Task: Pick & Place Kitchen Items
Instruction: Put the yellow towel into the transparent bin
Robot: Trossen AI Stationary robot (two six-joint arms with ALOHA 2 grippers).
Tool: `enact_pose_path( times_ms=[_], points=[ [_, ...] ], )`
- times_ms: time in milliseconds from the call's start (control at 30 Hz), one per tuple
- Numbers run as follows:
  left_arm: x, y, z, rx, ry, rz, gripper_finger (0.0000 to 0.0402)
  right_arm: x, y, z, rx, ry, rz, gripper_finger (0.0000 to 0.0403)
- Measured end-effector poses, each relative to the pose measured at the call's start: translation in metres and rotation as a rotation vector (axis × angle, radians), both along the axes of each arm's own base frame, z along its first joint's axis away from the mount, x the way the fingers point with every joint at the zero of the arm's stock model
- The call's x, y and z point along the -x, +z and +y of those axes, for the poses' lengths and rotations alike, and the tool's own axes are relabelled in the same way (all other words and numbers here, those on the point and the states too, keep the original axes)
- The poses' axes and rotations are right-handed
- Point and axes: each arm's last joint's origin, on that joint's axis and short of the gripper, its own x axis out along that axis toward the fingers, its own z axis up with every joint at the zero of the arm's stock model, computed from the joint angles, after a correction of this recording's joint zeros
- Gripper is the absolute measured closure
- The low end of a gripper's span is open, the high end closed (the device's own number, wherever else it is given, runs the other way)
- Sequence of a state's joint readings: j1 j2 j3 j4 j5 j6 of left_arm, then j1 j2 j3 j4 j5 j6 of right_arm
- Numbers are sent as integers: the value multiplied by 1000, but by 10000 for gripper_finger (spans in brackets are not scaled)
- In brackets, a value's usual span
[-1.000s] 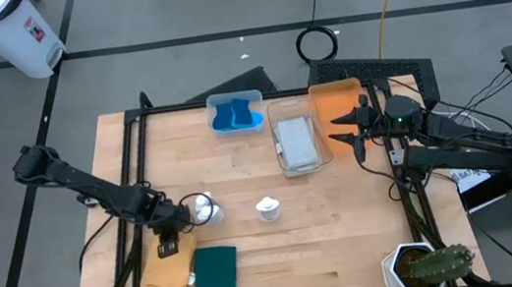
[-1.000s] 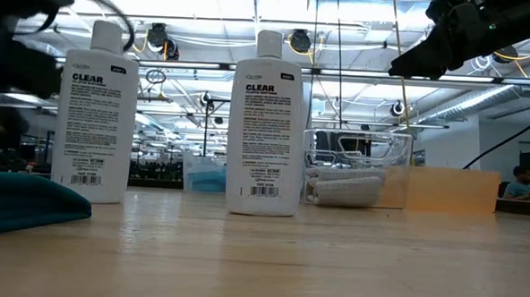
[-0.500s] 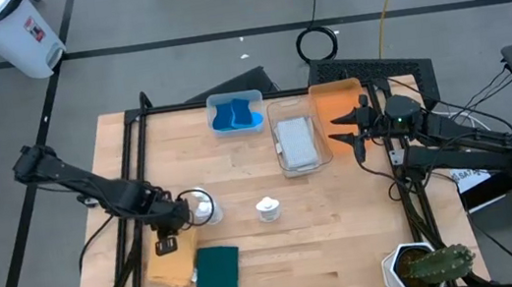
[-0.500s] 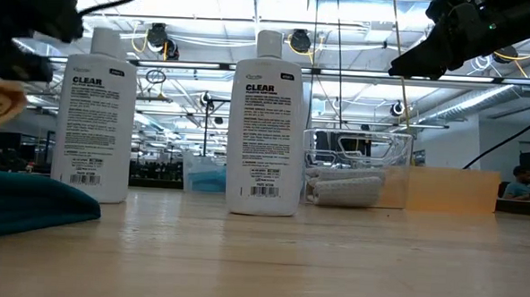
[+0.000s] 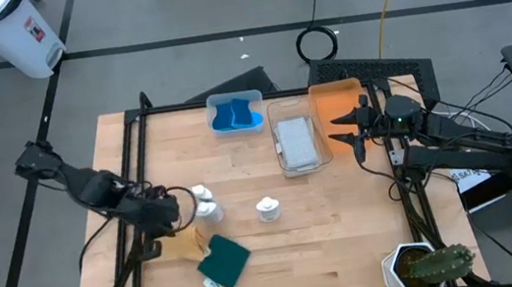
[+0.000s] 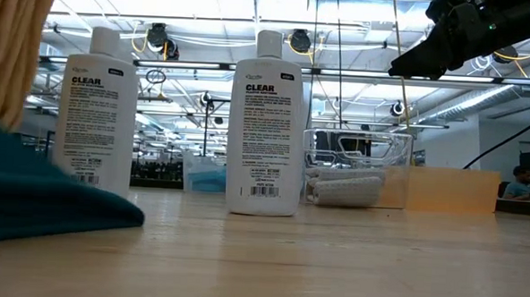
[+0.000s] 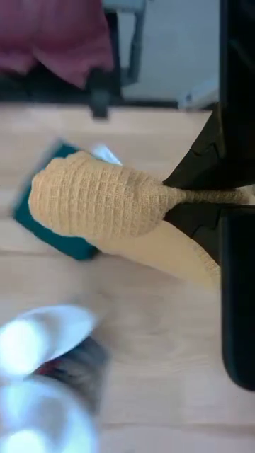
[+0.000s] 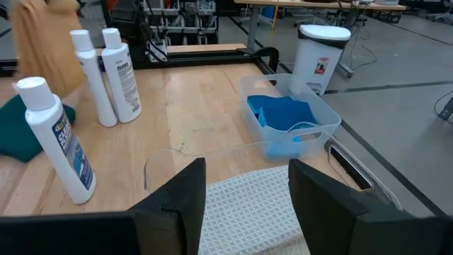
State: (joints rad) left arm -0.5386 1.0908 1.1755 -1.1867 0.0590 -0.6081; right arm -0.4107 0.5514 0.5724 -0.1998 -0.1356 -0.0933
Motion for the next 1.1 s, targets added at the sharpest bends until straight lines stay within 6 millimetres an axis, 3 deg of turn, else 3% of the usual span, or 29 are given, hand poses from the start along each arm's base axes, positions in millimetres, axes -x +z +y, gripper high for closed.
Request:
enact_pose_path(
  times_ms=[167, 367, 600, 733, 867, 1100],
  points=[
    [7, 42, -4, -94, -49, -217, 390, 0, 0, 0, 0, 0, 0, 234],
    [13, 79, 2, -307, -68, -460, 390, 0, 0, 0, 0, 0, 0, 234],
    [-11, 111, 13, -557, -73, -765, 385, -1, 0, 0, 2, 0, -2, 234],
    [-33, 116, 25, -642, -95, -823, 390, -4, -1, -2, -2, -1, 3, 234],
    [-57, 114, 46, -740, 16, -795, 390, -7, -4, -3, -14, -1, 27, 234],
    [-107, 85, 80, -858, 121, -603, 391, -16, -6, -7, -31, -5, 22, 234]
  ],
)
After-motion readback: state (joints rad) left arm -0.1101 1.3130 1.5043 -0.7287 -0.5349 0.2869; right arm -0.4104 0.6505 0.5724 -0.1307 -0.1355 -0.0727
